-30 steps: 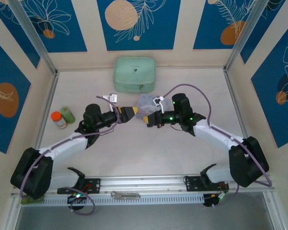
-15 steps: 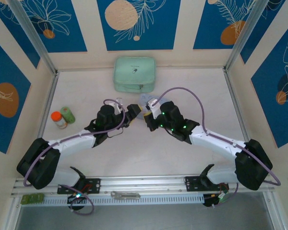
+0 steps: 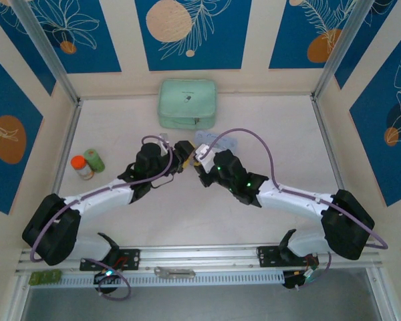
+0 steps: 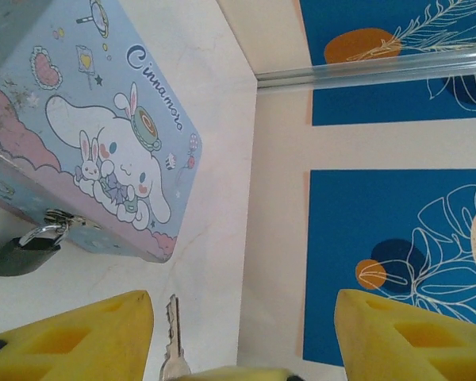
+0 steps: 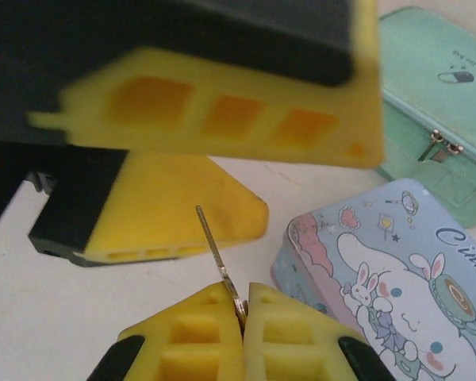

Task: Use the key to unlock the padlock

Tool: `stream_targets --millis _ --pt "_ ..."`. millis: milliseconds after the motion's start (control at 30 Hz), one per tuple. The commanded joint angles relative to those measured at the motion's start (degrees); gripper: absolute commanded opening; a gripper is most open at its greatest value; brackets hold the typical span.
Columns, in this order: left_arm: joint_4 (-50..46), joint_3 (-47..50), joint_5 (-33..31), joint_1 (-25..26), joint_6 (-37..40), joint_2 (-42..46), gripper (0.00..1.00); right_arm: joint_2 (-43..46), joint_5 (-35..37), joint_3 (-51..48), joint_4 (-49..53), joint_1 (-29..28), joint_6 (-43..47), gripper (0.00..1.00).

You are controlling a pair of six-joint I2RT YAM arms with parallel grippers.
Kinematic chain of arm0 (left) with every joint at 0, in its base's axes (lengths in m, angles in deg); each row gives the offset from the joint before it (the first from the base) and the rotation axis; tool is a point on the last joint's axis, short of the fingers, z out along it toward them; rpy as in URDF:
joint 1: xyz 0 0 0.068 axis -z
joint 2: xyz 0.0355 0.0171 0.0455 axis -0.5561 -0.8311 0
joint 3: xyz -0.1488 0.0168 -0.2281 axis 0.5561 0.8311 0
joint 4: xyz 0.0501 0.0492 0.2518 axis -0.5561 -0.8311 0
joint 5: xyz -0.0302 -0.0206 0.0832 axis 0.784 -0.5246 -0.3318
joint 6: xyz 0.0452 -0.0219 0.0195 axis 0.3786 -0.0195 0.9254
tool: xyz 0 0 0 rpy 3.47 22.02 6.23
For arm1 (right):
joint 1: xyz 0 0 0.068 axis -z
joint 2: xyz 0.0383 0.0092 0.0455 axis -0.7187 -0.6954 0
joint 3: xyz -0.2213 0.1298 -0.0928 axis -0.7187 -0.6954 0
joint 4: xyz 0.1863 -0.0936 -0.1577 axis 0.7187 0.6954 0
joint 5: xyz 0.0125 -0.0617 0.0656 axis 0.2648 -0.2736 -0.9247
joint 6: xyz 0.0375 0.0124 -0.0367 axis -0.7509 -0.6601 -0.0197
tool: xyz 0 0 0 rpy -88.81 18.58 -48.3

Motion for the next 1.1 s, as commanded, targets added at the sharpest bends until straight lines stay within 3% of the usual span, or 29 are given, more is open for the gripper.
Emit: stream_targets --millis 0,567,800,967,1067 --pt "2.7 -0.1 -0.4 0.9 -2.2 -1.0 0.58 -1.7 5.2 -0.9 -5.1 -1.6 3.6 0.00" --pt "-1.5 1.5 -3.9 1.2 0.2 1.4 0.26 -4.7 14.0 -1.5 -9.2 -3.5 7.7 0.00" --pt "-1.0 1.0 -3.2 1.2 0.5 0.0 0.24 -4.1 13.7 -2.4 -10.8 -5.1 8.5 0.00" --pt "-0.6 1.1 -3.0 1.2 0.5 -0.4 0.01 -4.2 13.6 -2.1 -10.0 -5.4 8.8 0.00" --pt "-1.4 1.0 -3.4 1.2 1.7 -0.1 0.00 -3.8 13.1 -1.9 -9.5 -5.5 8.5 0.00"
